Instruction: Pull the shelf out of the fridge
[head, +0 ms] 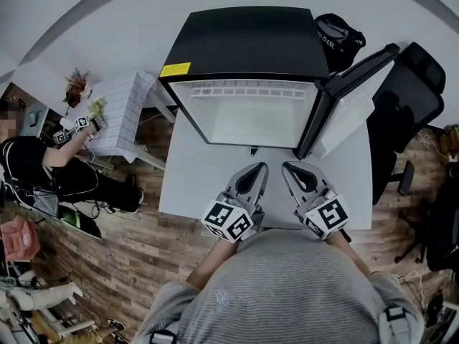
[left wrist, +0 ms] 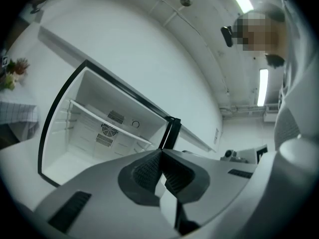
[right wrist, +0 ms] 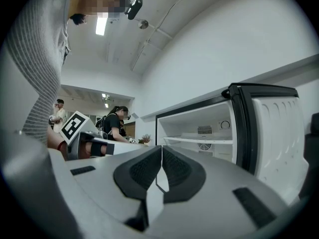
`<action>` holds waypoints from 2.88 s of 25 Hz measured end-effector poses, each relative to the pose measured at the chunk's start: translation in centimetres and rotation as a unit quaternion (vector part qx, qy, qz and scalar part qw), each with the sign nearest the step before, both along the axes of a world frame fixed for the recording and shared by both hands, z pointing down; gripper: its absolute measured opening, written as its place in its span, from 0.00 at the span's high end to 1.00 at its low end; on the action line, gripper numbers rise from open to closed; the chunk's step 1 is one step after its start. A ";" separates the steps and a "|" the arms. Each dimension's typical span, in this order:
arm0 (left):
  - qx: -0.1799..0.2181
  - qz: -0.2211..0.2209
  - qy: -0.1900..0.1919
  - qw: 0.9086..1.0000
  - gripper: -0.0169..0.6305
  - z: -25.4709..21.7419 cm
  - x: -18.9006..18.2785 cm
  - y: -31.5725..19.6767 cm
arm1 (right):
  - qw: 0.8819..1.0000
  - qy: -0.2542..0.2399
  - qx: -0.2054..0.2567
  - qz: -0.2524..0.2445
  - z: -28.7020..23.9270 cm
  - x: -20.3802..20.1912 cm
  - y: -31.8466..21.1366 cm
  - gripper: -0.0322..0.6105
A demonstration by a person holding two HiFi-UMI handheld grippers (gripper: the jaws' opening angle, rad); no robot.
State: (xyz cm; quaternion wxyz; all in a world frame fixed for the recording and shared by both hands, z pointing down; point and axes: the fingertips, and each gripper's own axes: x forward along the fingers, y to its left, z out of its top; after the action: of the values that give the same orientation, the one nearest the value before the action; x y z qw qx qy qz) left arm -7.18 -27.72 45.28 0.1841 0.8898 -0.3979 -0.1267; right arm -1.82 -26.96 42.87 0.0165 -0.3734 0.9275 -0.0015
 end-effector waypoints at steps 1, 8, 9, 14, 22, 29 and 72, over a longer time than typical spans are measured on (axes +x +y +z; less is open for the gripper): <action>-0.012 -0.004 0.022 1.000 0.95 -0.1 -0.2 -0.5 | 1.000 0.000 -0.001 0.000 0.0 0.1 -0.1 0.93; -0.147 -0.014 0.256 0.955 0.95 0.4 -1.8 -3.4 | 1.000 0.003 0.000 0.002 0.0 0.4 -0.1 0.93; -0.182 -0.013 0.305 0.935 0.95 0.7 -1.7 -3.7 | 1.000 0.003 0.001 0.003 -0.1 0.4 -0.1 0.93; -0.242 0.011 0.445 0.862 0.95 0.3 -1.7 -5.5 | 1.000 0.006 0.003 0.004 -0.2 0.5 -0.2 0.93; -0.243 0.003 0.460 0.854 0.95 0.3 -2.5 -7.8 | 1.000 0.008 0.003 0.004 -0.2 0.7 -0.3 0.93; -0.237 -0.017 0.424 0.874 0.82 1.1 -2.4 -10.1 | 1.000 0.010 0.003 0.006 -0.3 1.0 -0.2 0.93; -0.213 -0.141 0.446 0.858 0.70 2.2 -5.7 -26.1 | 0.999 0.011 -0.021 0.024 0.7 2.4 -1.7 0.93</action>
State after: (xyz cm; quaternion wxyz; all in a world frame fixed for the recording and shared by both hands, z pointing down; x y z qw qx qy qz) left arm -12.89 -53.86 47.50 0.5067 0.6116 -0.4120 -0.4466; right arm 0.53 -28.62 43.53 -0.0012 -0.3960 0.9181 -0.0164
